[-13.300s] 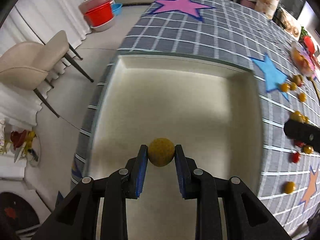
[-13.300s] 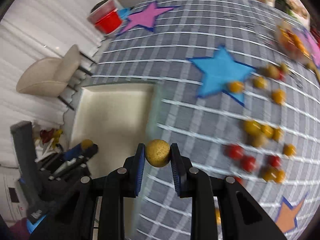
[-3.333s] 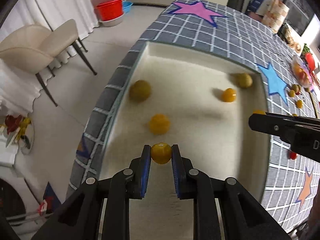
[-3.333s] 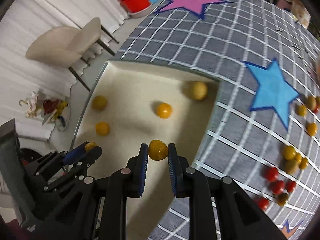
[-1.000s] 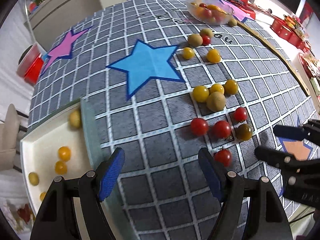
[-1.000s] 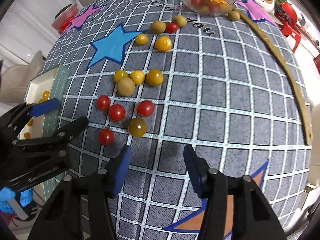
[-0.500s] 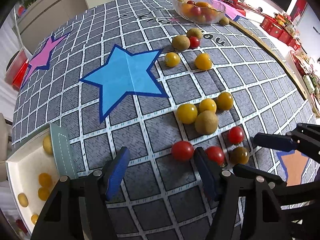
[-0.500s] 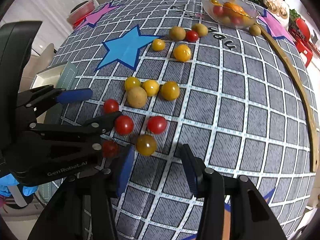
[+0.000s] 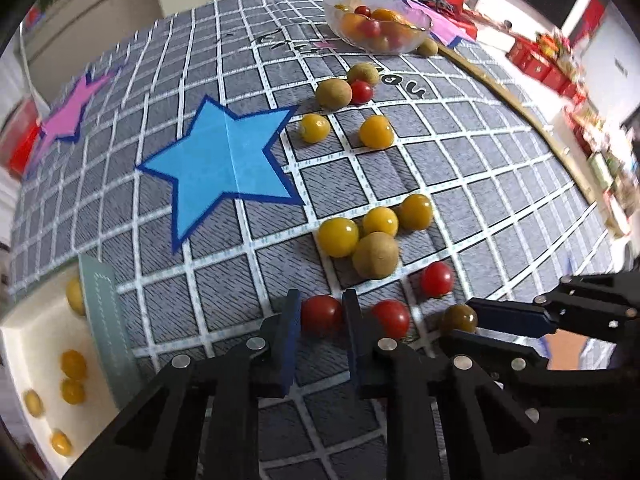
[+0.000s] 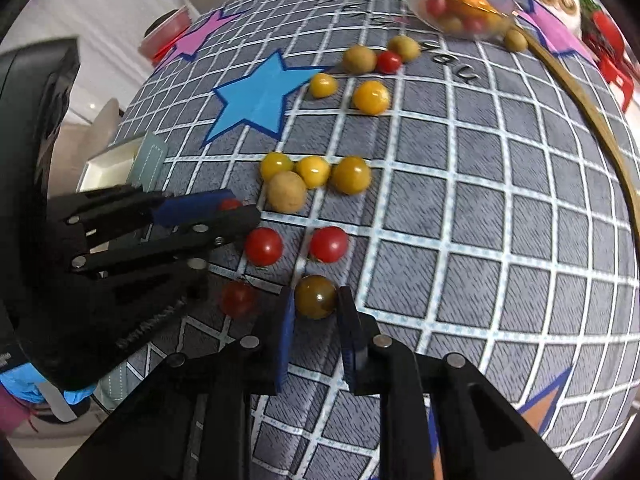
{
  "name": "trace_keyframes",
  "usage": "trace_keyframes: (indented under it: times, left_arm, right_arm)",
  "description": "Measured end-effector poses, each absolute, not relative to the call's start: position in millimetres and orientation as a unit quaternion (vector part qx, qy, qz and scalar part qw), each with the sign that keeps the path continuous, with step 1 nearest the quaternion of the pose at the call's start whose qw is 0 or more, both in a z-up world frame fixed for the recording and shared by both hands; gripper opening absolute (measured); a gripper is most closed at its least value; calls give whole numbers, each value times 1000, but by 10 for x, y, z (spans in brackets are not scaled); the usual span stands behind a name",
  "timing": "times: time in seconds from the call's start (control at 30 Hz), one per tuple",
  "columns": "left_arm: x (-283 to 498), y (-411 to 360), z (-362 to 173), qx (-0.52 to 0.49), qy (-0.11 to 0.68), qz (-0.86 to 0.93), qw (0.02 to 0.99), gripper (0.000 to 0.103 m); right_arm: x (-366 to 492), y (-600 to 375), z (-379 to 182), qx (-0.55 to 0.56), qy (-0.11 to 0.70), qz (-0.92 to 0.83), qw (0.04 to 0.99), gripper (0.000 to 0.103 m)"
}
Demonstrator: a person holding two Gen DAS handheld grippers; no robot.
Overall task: Organize fruits
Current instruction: 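Grasp a red cherry tomato with the left tool while the right tool grasps a brown tomato, then carry the red and brown tomatoes over the white tray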
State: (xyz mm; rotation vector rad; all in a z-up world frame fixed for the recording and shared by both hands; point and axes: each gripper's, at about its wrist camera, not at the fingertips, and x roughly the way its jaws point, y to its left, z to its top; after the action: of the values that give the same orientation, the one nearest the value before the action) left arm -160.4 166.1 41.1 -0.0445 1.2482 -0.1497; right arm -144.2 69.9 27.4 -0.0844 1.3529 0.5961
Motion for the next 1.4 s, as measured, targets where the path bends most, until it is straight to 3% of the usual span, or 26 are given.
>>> trace_keyframes:
  times: [0.2, 0.73, 1.4]
  left_arm:
    - [-1738, 1759, 470, -71, 588, -52, 804, 22]
    - [-2236, 2111, 738, -89, 578, 9, 811, 22]
    - [-2967, 3014, 792, -145, 558, 123, 808, 22]
  right_arm:
    - [-1482, 551, 284, -11, 633, 254, 731, 23]
    - [-1592, 551, 413, -1, 646, 242, 724, 23]
    - [-1785, 1777, 756, -64, 620, 335, 707, 23]
